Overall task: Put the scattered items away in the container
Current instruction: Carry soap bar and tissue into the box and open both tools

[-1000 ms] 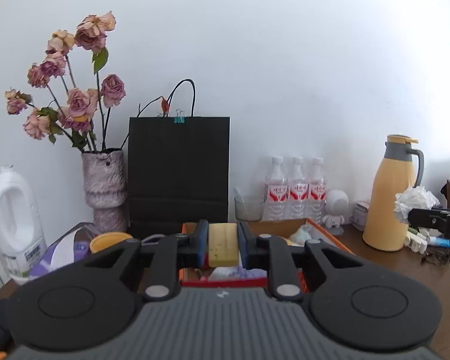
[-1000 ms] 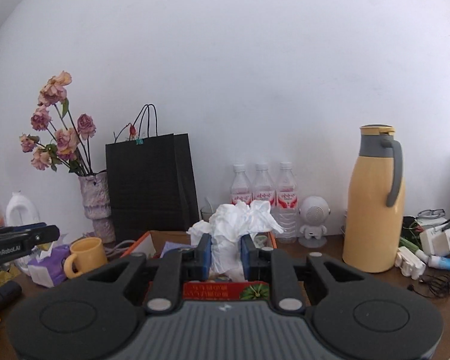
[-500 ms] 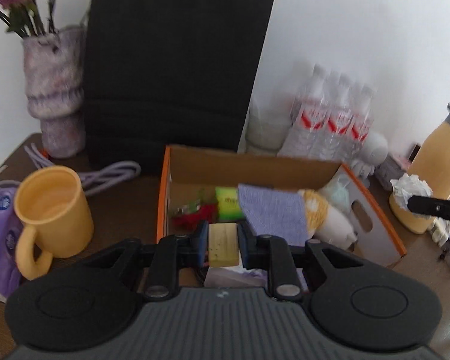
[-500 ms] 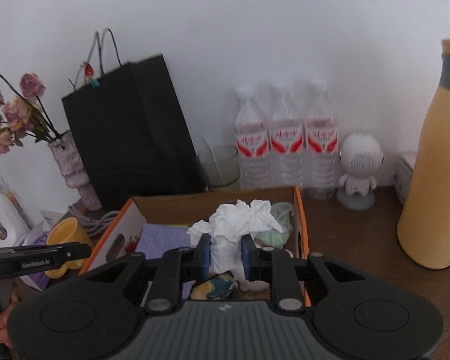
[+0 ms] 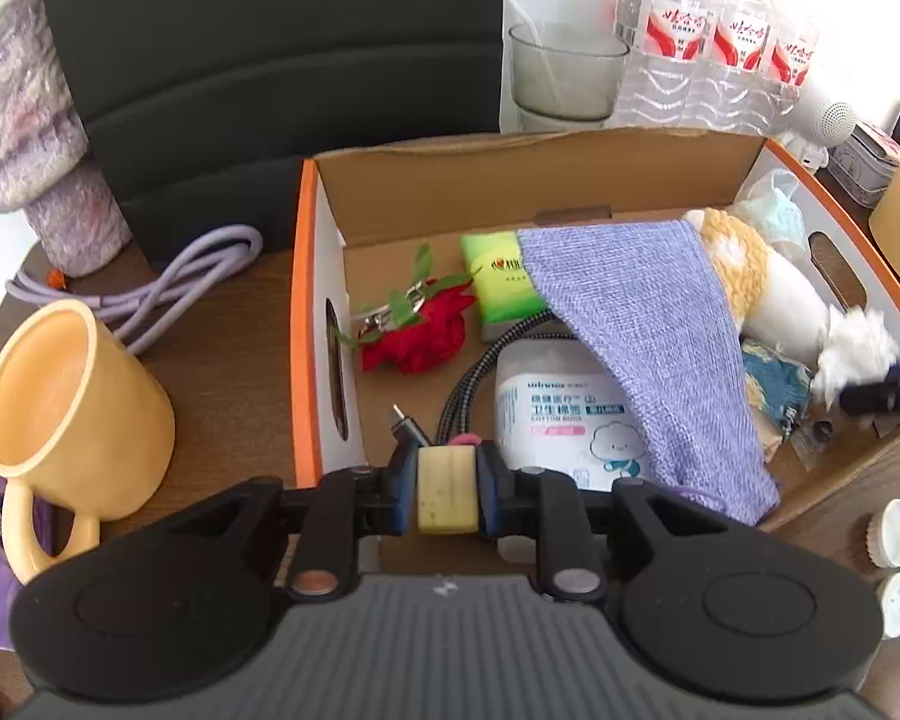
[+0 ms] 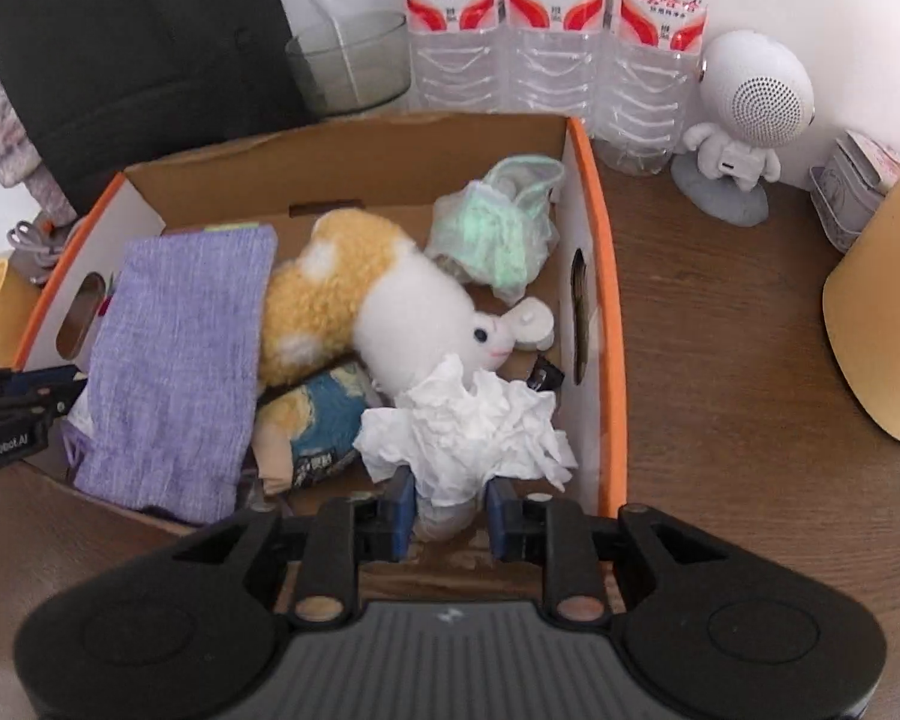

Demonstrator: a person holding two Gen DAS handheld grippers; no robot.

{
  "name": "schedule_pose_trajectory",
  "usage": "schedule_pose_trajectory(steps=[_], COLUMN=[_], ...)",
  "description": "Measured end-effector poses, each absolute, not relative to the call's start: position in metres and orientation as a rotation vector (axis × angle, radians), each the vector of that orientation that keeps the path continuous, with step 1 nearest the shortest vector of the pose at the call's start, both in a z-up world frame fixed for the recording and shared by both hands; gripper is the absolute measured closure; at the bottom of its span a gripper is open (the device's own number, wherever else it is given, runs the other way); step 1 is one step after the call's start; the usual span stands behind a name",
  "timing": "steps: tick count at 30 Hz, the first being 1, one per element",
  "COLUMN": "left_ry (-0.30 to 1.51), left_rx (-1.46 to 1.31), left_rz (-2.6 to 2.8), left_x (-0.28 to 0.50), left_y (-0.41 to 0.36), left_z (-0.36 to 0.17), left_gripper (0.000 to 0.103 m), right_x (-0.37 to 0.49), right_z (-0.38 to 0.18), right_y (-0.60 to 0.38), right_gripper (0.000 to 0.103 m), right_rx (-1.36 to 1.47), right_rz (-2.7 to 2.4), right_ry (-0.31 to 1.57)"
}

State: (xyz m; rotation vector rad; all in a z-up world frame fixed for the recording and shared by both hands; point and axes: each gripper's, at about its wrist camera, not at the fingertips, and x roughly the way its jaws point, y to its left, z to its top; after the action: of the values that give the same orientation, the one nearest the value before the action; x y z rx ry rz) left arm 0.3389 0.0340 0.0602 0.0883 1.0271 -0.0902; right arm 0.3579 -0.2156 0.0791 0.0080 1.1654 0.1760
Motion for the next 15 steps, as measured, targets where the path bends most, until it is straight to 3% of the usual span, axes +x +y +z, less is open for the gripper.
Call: schedule_pose_trajectory(steps=[2, 3, 5, 6, 8, 10, 13, 15], left_ry=[1.04, 1.037, 1.026, 1.023, 1.019, 1.009, 1.01, 1.03], left_rx=[0.055, 0.044, 0.022, 0.005, -0.037, -0.042, -0.05, -0.092], left_rz=[-0.09, -0.092, -0.091, -0.094, -0.099, -0.085, -0.066, -0.036], left_x=[0.337, 0.334, 0.329, 0.326, 0.319, 0.313, 0.306, 0.302], left_y=[0.041, 0.044, 0.051, 0.053, 0.056, 0.054, 0.046, 0.042], left_z=[0.067, 0.071, 0.082, 0.088, 0.1, 0.111, 0.125, 0.134], left_gripper=[0.078, 0.074, 0.061, 0.055, 0.046, 0.024, 0.016, 0.009], right_x=[0.355, 0.354, 0.35, 0.348, 0.342, 0.335, 0.324, 0.318], right_z=[0.083, 0.085, 0.094, 0.099, 0.112, 0.122, 0.138, 0.151], right_y=[-0.213, -0.214, -0.217, -0.219, -0.223, -0.221, -0.214, -0.211], right_gripper=[0.065, 0.065, 0.061, 0.049, 0.042, 0.041, 0.031, 0.017], right_rx=[0.008, 0.03, 0.076, 0.096, 0.125, 0.128, 0.144, 0.16], right_rz=[0.164, 0.17, 0.167, 0.16, 0.136, 0.136, 0.149, 0.148], right_ry=[1.193, 1.206, 1.209, 1.207, 1.163, 1.148, 1.143, 1.131])
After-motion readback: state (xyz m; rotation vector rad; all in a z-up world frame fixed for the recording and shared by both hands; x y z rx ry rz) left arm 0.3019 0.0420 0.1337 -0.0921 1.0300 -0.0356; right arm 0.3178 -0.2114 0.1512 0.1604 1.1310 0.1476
